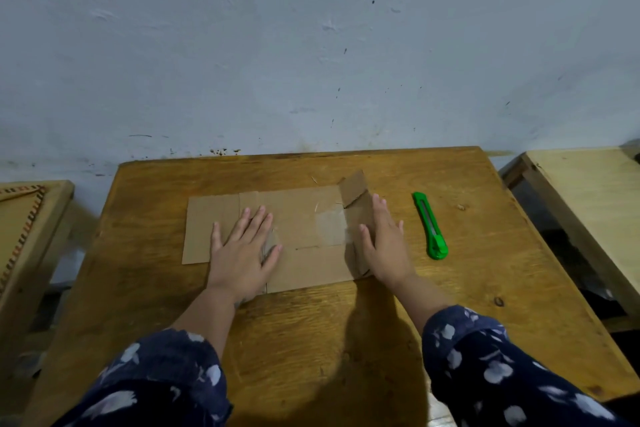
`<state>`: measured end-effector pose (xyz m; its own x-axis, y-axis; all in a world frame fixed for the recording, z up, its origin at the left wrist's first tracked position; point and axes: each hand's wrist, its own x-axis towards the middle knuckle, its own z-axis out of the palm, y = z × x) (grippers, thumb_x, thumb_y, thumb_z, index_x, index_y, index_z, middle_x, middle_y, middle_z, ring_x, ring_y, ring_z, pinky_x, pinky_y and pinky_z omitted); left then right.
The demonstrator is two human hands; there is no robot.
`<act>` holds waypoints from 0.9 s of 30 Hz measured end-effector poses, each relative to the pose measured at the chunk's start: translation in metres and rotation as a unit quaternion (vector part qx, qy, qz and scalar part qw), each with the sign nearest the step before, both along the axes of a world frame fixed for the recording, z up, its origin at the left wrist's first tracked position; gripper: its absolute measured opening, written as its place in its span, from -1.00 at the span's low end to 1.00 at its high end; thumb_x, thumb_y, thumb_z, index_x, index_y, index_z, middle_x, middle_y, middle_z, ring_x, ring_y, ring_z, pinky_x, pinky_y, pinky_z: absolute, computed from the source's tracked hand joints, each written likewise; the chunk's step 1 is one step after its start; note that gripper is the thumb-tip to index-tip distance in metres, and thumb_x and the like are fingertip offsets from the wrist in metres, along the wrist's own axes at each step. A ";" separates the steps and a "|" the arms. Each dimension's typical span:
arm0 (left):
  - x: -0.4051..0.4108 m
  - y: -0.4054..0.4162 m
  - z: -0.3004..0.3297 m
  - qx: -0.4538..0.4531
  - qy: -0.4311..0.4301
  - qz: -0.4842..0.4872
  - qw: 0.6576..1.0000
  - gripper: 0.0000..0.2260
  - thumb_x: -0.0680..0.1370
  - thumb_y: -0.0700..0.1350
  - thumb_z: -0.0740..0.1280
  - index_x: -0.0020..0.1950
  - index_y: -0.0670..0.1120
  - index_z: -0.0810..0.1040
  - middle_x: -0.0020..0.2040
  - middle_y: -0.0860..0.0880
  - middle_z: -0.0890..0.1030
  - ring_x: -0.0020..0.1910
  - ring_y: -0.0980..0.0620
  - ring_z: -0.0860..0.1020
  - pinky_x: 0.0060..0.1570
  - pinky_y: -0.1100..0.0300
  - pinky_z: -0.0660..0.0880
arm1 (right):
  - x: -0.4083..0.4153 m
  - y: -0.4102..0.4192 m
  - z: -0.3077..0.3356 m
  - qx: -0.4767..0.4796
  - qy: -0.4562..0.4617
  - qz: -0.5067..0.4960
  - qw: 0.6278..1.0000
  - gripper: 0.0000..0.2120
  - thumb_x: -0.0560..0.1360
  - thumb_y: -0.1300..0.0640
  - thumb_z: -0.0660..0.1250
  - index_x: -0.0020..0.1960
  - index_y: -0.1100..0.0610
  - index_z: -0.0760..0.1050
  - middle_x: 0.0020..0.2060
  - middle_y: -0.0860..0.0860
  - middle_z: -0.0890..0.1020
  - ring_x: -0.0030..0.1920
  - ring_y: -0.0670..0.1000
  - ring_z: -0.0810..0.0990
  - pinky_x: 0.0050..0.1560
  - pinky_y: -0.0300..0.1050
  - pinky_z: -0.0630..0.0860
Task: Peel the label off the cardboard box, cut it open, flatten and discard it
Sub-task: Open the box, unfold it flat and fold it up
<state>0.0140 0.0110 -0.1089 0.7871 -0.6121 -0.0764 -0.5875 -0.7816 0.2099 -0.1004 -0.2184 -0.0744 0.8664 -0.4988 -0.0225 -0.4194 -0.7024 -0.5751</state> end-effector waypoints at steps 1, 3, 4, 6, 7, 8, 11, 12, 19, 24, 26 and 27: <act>0.000 0.000 0.000 -0.001 0.000 0.001 1.000 -0.35 0.50 0.32 -0.31 0.56 0.12 -0.12 0.55 0.19 -0.16 0.53 0.14 -0.24 0.45 -0.22 -0.27 | 0.003 0.006 0.004 0.014 -0.015 0.009 1.000 -0.43 0.63 0.07 0.08 0.55 0.07 -0.09 0.54 0.01 0.08 0.53 -0.03 -0.05 0.52 0.16 -0.09; 0.001 0.000 0.000 0.002 0.000 0.002 1.000 -0.35 0.50 0.32 -0.31 0.56 0.12 -0.12 0.56 0.19 -0.16 0.53 0.13 -0.23 0.45 -0.22 -0.26 | 0.010 0.020 0.009 0.019 -0.024 0.030 0.999 -0.42 0.62 0.08 0.09 0.55 0.04 -0.09 0.54 -0.01 0.08 0.53 0.00 -0.01 0.52 0.12 -0.02; 0.001 0.000 0.000 0.002 0.000 0.003 1.000 -0.35 0.51 0.32 -0.31 0.56 0.12 -0.13 0.56 0.19 -0.16 0.53 0.13 -0.23 0.46 -0.23 -0.25 | 0.014 0.029 0.010 0.018 -0.024 0.041 0.999 -0.42 0.62 0.09 0.09 0.55 0.05 -0.10 0.54 -0.01 0.07 0.53 -0.01 0.00 0.52 0.09 -0.01; 0.001 0.000 0.001 0.004 -0.002 0.005 1.000 -0.36 0.51 0.32 -0.31 0.56 0.13 -0.15 0.55 0.19 -0.16 0.53 0.13 -0.23 0.46 -0.23 -0.25 | 0.021 0.048 0.008 0.010 -0.020 0.060 0.998 -0.42 0.63 0.09 0.08 0.55 0.10 -0.11 0.55 0.01 0.02 0.53 -0.05 -0.06 0.53 0.07 -0.02; 0.000 0.000 0.001 0.008 -0.003 0.005 1.000 -0.36 0.51 0.32 -0.31 0.56 0.13 -0.16 0.55 0.19 -0.17 0.53 0.13 -0.23 0.45 -0.22 -0.26 | 0.024 0.056 0.005 -0.004 -0.009 0.068 0.998 -0.42 0.63 0.07 0.06 0.55 0.11 -0.13 0.55 0.02 -0.02 0.53 -0.06 -0.11 0.53 0.07 -0.04; 0.000 0.000 0.001 0.011 -0.003 0.006 1.000 -0.36 0.51 0.32 -0.31 0.56 0.13 -0.16 0.55 0.19 -0.17 0.53 0.13 -0.23 0.45 -0.22 -0.26 | 0.027 0.063 0.001 -0.028 0.010 0.077 0.997 -0.42 0.64 0.04 0.04 0.55 0.12 -0.15 0.56 0.03 -0.06 0.53 -0.05 -0.15 0.53 0.08 -0.09; 0.001 0.000 -0.001 0.015 -0.007 0.007 1.000 -0.37 0.51 0.31 -0.29 0.57 0.14 -0.15 0.56 0.19 -0.15 0.54 0.13 -0.22 0.45 -0.22 -0.26 | 0.031 0.074 -0.015 -0.126 0.093 0.109 0.982 -0.42 0.63 -0.06 -0.12 0.54 0.16 -0.23 0.55 0.07 -0.17 0.53 0.01 -0.25 0.50 0.11 -0.23; 0.002 0.000 -0.002 0.013 -0.008 0.007 1.000 -0.37 0.52 0.31 -0.28 0.57 0.14 -0.14 0.56 0.19 -0.14 0.54 0.13 -0.22 0.45 -0.22 -0.26 | 0.032 0.076 -0.019 -0.153 0.111 0.112 0.976 -0.42 0.62 -0.09 -0.19 0.53 0.17 -0.24 0.54 0.08 -0.20 0.52 0.03 -0.28 0.49 0.11 -0.27; 0.000 0.001 -0.004 0.003 -0.020 0.011 1.000 -0.41 0.56 0.29 -0.21 0.57 0.13 -0.12 0.57 0.19 -0.15 0.54 0.15 -0.22 0.47 -0.20 -0.24 | 0.034 0.082 -0.031 -0.197 0.124 0.098 0.968 -0.39 0.55 -0.09 -0.34 0.54 0.16 -0.20 0.54 0.06 -0.19 0.52 0.01 -0.29 0.48 0.10 -0.31; -0.006 0.006 0.004 -0.045 -0.013 0.074 0.996 -0.45 0.60 0.22 -0.18 0.57 0.08 -0.08 0.59 0.10 -0.10 0.54 0.11 -0.22 0.49 -0.14 -0.26 | 0.034 0.082 -0.031 -0.204 0.121 0.093 0.967 -0.42 0.58 -0.08 -0.31 0.54 0.14 -0.21 0.54 0.05 -0.20 0.52 0.00 -0.30 0.49 0.10 -0.29; -0.006 0.016 0.008 -0.085 -0.036 0.135 0.987 -0.44 0.59 0.21 -0.15 0.57 0.06 -0.06 0.58 0.06 -0.10 0.55 0.05 -0.20 0.48 -0.12 -0.27 | 0.033 0.082 -0.030 -0.205 0.120 0.092 0.967 -0.42 0.58 -0.08 -0.30 0.53 0.13 -0.22 0.54 0.05 -0.21 0.52 0.00 -0.30 0.49 0.10 -0.28; -0.006 0.023 0.010 -0.107 -0.048 0.163 0.980 -0.42 0.58 0.21 -0.14 0.57 0.04 -0.06 0.58 0.04 -0.10 0.56 0.03 -0.18 0.47 -0.11 -0.26 | 0.032 0.082 -0.030 -0.206 0.121 0.091 0.967 -0.42 0.58 -0.09 -0.30 0.53 0.13 -0.23 0.54 0.04 -0.21 0.52 0.00 -0.30 0.49 0.10 -0.28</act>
<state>0.0083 0.0338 -0.0994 0.9406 -0.3213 0.1094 -0.3391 -0.8749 0.3457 -0.0679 -0.1366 -0.1049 0.9350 -0.3483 -0.0671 -0.3543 -0.9259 -0.1311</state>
